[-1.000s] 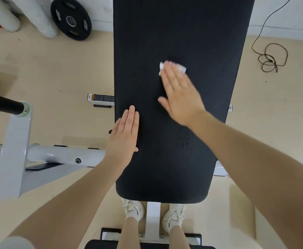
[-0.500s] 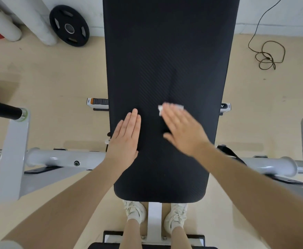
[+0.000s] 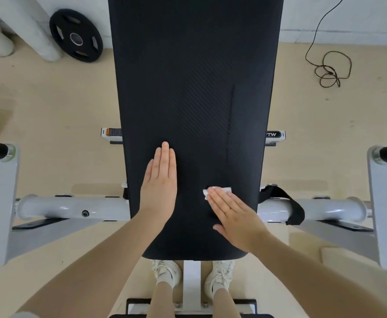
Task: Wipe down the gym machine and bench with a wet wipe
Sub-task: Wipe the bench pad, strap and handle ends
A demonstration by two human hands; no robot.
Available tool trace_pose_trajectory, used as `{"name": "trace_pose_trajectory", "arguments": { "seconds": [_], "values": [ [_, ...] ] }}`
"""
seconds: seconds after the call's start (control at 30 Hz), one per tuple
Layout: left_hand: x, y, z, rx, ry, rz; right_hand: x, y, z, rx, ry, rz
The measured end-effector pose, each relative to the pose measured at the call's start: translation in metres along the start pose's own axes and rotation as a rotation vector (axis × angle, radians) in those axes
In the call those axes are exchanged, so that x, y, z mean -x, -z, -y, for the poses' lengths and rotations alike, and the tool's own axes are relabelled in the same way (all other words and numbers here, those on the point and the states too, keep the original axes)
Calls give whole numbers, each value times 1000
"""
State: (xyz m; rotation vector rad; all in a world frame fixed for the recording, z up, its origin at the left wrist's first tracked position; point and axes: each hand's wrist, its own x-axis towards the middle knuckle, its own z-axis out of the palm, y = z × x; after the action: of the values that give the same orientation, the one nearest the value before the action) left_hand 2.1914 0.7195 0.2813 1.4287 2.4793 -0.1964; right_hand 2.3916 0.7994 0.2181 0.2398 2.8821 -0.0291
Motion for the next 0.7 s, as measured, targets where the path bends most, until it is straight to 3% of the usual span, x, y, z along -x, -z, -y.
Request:
{"name": "trace_pose_trajectory", "arguments": {
  "seconds": [0.17,0.3,0.43,0.57,0.7],
  "values": [
    [2,6,-26,135,-57,-13,-21,19,-45,63,-47,-62],
    [-6,2,-45,70,-44,45,-74,69,-105,66,-188,-240],
    [-10,-4,-52,62,3,61,-105,103,-143,-66,-282,-284],
    [-10,-3,-58,49,32,66,-70,69,-116,-90,-241,-260],
    [-8,-3,-63,38,59,83,11,2,-58,-65,-77,-92]
  ]
}}
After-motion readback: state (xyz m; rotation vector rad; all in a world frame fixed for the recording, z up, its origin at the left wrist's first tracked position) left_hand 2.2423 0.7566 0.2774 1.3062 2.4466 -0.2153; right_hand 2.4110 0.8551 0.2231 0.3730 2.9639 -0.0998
